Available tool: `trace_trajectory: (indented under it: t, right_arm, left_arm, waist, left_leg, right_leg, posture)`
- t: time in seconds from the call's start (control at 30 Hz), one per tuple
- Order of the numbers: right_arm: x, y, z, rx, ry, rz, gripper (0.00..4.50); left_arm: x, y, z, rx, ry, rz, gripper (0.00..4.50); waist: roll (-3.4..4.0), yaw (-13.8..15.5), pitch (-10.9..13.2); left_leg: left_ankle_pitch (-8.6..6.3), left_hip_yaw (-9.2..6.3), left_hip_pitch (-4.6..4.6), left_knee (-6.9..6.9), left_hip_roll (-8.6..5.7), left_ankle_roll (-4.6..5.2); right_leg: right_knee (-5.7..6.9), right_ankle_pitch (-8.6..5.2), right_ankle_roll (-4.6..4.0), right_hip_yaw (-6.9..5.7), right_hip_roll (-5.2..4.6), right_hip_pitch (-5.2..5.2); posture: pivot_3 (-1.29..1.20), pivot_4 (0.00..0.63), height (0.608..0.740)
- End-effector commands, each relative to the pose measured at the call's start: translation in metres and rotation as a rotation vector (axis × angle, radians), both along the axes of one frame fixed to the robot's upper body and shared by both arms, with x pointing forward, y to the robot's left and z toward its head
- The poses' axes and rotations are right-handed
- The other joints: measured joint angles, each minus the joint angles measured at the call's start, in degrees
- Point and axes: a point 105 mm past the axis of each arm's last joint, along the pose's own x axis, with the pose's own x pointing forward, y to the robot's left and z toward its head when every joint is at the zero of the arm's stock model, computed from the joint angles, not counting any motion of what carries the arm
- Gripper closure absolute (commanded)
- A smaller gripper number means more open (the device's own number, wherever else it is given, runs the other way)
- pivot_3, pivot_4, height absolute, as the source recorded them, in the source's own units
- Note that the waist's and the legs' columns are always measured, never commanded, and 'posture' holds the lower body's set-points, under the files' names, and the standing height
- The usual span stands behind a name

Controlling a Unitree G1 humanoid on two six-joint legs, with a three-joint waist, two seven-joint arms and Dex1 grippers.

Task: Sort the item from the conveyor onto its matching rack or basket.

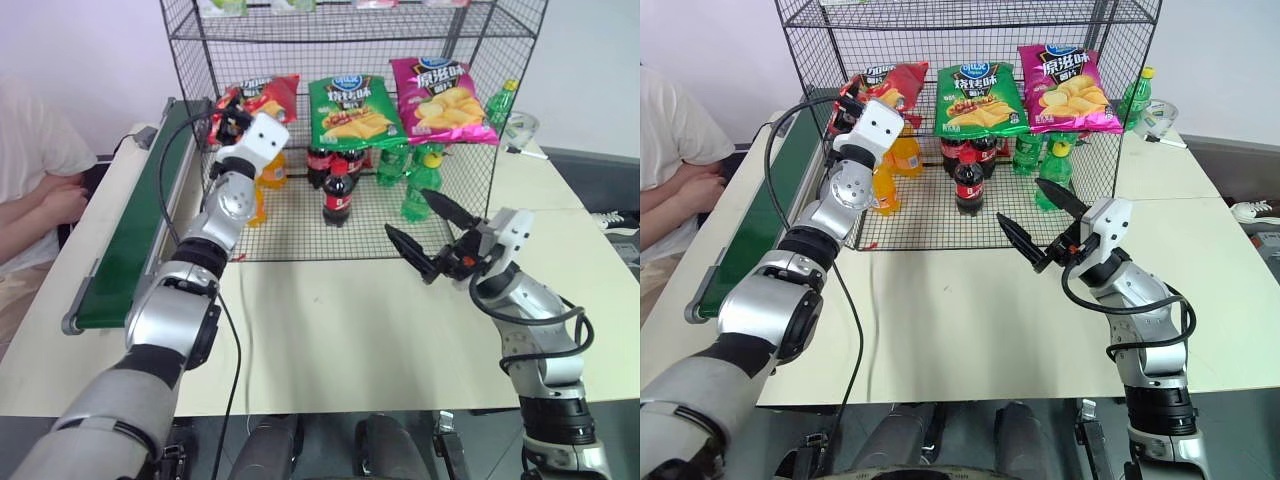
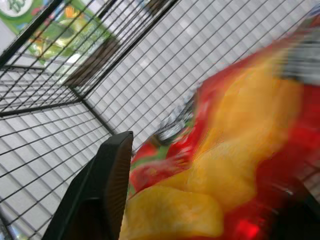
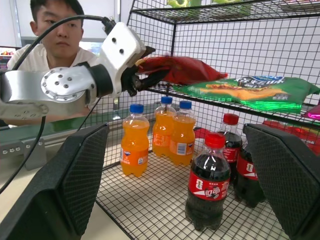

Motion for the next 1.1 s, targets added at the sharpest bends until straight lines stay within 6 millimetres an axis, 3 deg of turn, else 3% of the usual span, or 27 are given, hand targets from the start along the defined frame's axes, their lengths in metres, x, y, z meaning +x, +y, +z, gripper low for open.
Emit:
trace_trajectory:
  t: [0.03,0.2,0.4,0.6,0.7,0.83,1.07,1.1]
  right_arm:
    - [-0.005,-0.001,0.010,0.002,-0.047,0.004,0.00]
    - [-0.006,-0.003,0.006,0.001,-0.039,0.003,0.00]
    - [-0.007,-0.006,0.006,-0.008,-0.036,-0.002,0.00]
    - [-0.008,-0.013,0.005,-0.023,-0.029,-0.003,0.00]
    - [-0.010,-0.017,0.003,-0.045,-0.023,0.001,0.00]
    - [-0.018,-0.035,0.001,-0.116,0.003,-0.002,0.00]
    - [-0.047,-0.074,-0.015,-0.267,0.126,0.023,0.00]
    - [-0.052,-0.087,-0.019,-0.296,0.155,0.007,0.00]
  left_arm:
    - [-0.013,0.008,0.017,-0.002,-0.073,-0.008,1.41]
    - [-0.037,0.019,0.013,0.044,-0.083,-0.033,1.41]
    - [-0.079,0.030,-0.007,-0.034,0.016,-0.213,1.41]
    - [-0.109,0.052,-0.030,-0.324,0.242,-0.393,1.41]
    - [-0.117,0.072,-0.045,-0.480,0.372,-0.424,1.41]
    - [-0.141,0.111,-0.056,-0.421,0.474,-0.404,1.41]
    - [-0.179,0.153,-0.082,-0.373,0.664,-0.429,1.41]
    - [-0.185,0.160,-0.089,-0.363,0.710,-0.433,1.41]
  waist:
    - [0.00,-0.2,0.0]
    - [0.01,-0.6,0.0]
    - [0.03,-1.1,0.0]
    - [0.06,-1.1,0.0]
    - [0.06,-1.1,0.0]
    - [0.07,-1.3,0.0]
    - [0.12,-0.1,0.0]
    - [0.13,0.1,0.0]
  left_leg:
    - [0.01,0.00,0.00,-0.01,0.00,-0.02]
    - [0.03,0.02,-0.01,-0.03,0.01,-0.05]
    - [0.04,0.02,0.00,-0.03,0.05,-0.08]
    - [0.03,0.01,0.01,-0.03,0.07,-0.05]
    - [-0.09,0.00,0.02,-0.01,0.08,0.16]
    - [-0.11,0.00,0.05,-0.05,0.13,0.18]
    - [-0.20,-0.01,0.30,-0.09,0.16,0.31]
    - [-0.22,0.00,0.36,-0.11,0.17,0.33]
  right_leg:
    - [0.02,0.00,0.00,0.02,0.00,-0.02]
    - [0.10,0.00,0.00,0.07,0.00,-0.09]
    - [0.11,-0.01,-0.02,0.16,-0.02,-0.10]
    - [0.11,-0.01,-0.03,0.19,-0.06,-0.08]
    - [0.11,-0.01,-0.04,0.19,-0.06,-0.05]
    - [0.10,-0.02,-0.05,0.19,-0.04,-0.06]
    - [-0.25,-0.02,-0.12,0.18,-0.08,0.36]
    - [-0.30,-0.02,-0.13,0.18,-0.09,0.43]
  posture:
    - [0.00,0.150,0.740]
    - [0.00,0.150,0.740]
    - [0.00,0.150,0.740]
    - [0.00,0.150,0.740]
    - [0.00,0.150,0.740]
    - [0.00,0.150,0.740]
    - [0.00,0.150,0.740]
    - [0.00,0.150,0.740]
